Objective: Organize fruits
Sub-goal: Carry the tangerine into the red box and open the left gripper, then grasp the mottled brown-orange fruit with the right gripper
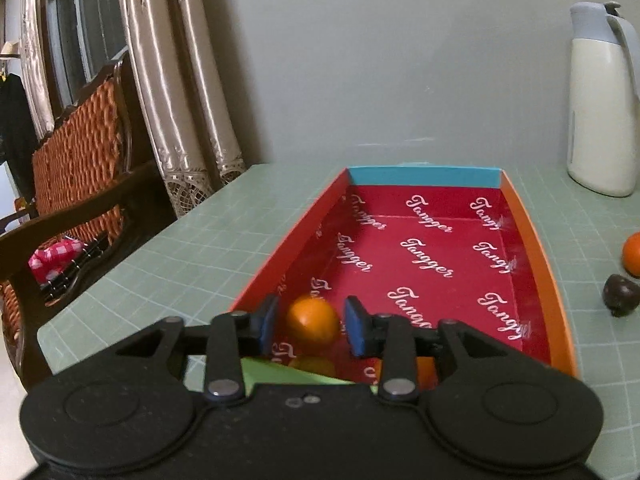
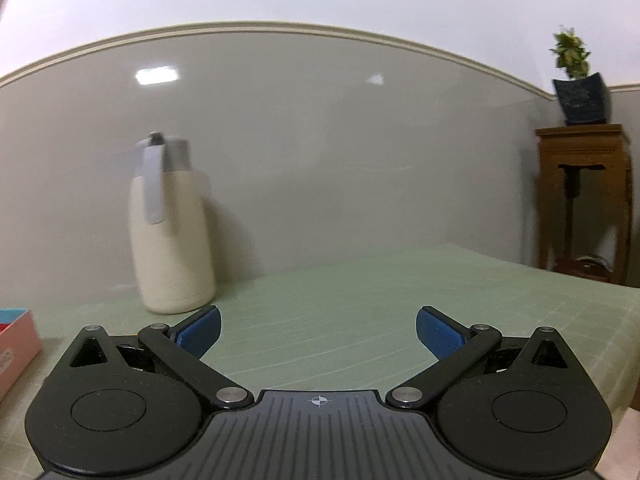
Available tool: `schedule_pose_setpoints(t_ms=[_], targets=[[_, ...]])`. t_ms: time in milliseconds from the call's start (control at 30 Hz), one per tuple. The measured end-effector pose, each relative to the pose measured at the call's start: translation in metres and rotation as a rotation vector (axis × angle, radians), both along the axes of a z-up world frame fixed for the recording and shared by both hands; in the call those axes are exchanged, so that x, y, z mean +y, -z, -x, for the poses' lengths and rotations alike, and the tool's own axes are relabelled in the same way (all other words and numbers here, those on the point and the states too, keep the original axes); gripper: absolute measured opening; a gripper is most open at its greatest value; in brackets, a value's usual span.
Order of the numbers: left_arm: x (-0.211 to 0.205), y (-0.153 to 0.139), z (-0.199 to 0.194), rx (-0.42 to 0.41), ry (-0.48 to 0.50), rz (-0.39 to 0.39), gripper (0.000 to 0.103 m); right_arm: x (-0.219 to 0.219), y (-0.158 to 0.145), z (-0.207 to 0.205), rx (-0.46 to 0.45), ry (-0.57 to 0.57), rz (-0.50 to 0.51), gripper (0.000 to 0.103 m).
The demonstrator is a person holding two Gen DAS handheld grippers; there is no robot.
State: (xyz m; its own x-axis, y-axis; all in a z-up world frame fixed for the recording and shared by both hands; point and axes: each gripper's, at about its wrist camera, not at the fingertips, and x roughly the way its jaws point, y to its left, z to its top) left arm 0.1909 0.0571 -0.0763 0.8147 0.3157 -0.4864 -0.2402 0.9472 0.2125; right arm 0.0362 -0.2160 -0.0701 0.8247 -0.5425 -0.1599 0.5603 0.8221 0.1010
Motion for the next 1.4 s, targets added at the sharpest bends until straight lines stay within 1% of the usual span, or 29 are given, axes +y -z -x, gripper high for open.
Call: schedule_pose_setpoints(t_ms=[33, 67, 100, 133, 200, 267, 300, 333, 433, 567, 733, 867, 933, 967, 1000, 1033, 1133, 1167, 1233, 1267, 1333, 1400], targets=[[0.001, 0.0, 0.0, -0.003, -0.002, 0.006, 0.039, 0.002, 0.001, -0.002, 0.006, -0.01, -0.001, 0.103], [0.001, -0.002, 0.003, -0.011, -0.01, 0.007, 0.049, 0.005, 0.001, -0.005, 0.01, -0.019, 0.001, 0.103], [0.004, -0.003, 0.006, -0.022, -0.003, 0.015, 0.051, 0.007, 0.002, -0.007, 0.015, -0.029, 0.003, 0.103], [0.004, -0.004, 0.01, -0.031, 0.0, 0.021, 0.056, 0.009, 0.002, -0.01, 0.021, -0.042, 0.005, 0.103], [0.001, -0.009, 0.019, -0.055, 0.006, 0.024, 0.063, 0.014, 0.003, -0.015, 0.033, -0.075, 0.003, 0.103], [0.001, -0.016, 0.03, -0.085, 0.005, 0.028, 0.074, 0.02, 0.005, -0.022, 0.051, -0.113, -0.001, 0.103], [0.002, -0.019, 0.034, -0.097, 0.008, 0.036, 0.076, 0.022, 0.006, -0.025, 0.06, -0.136, -0.003, 0.103], [0.005, -0.022, 0.04, -0.106, 0.009, 0.045, 0.081, 0.025, 0.007, -0.028, 0.068, -0.158, -0.006, 0.103], [0.014, -0.027, 0.054, -0.126, -0.011, 0.059, 0.083, 0.035, 0.01, -0.041, 0.115, -0.235, -0.021, 0.103], [0.032, -0.029, 0.069, -0.131, -0.058, 0.098, 0.086, 0.047, 0.015, -0.058, 0.175, -0.319, -0.047, 0.103], [0.05, -0.022, 0.081, -0.133, -0.123, 0.117, 0.088, 0.061, 0.019, -0.077, 0.23, -0.371, -0.054, 0.103], [0.059, -0.021, 0.084, -0.139, -0.162, 0.129, 0.088, 0.072, 0.023, -0.083, 0.262, -0.395, -0.048, 0.102], [0.062, -0.023, 0.088, -0.152, -0.169, 0.134, 0.092, 0.075, 0.025, -0.087, 0.278, -0.405, -0.047, 0.102], [0.064, -0.023, 0.09, -0.158, -0.177, 0.138, 0.093, 0.075, 0.025, -0.087, 0.284, -0.416, -0.054, 0.098], [0.066, -0.024, 0.092, -0.163, -0.184, 0.141, 0.093, 0.076, 0.026, -0.088, 0.292, -0.432, -0.063, 0.086], [0.068, -0.024, 0.093, -0.164, -0.188, 0.144, 0.093, 0.077, 0.027, -0.089, 0.305, -0.445, -0.073, 0.079], [0.074, -0.023, 0.092, -0.155, -0.192, 0.157, 0.093, 0.075, 0.03, -0.096, 0.332, -0.447, -0.098, 0.075], [0.075, -0.023, 0.093, -0.152, -0.191, 0.162, 0.093, 0.073, 0.031, -0.098, 0.339, -0.451, -0.112, 0.072], [0.077, -0.023, 0.093, -0.15, -0.195, 0.163, 0.093, 0.072, 0.033, -0.103, 0.362, -0.465, -0.129, 0.05], [0.078, -0.023, 0.094, -0.15, -0.197, 0.163, 0.093, 0.073, 0.034, -0.105, 0.367, -0.464, -0.12, 0.047], [0.081, -0.022, 0.094, -0.149, -0.203, 0.172, 0.093, 0.078, 0.034, -0.107, 0.377, -0.474, -0.092, 0.029], [0.086, -0.022, 0.095, -0.146, -0.215, 0.192, 0.093, 0.081, 0.035, -0.106, 0.379, -0.48, -0.065, 0.026]])
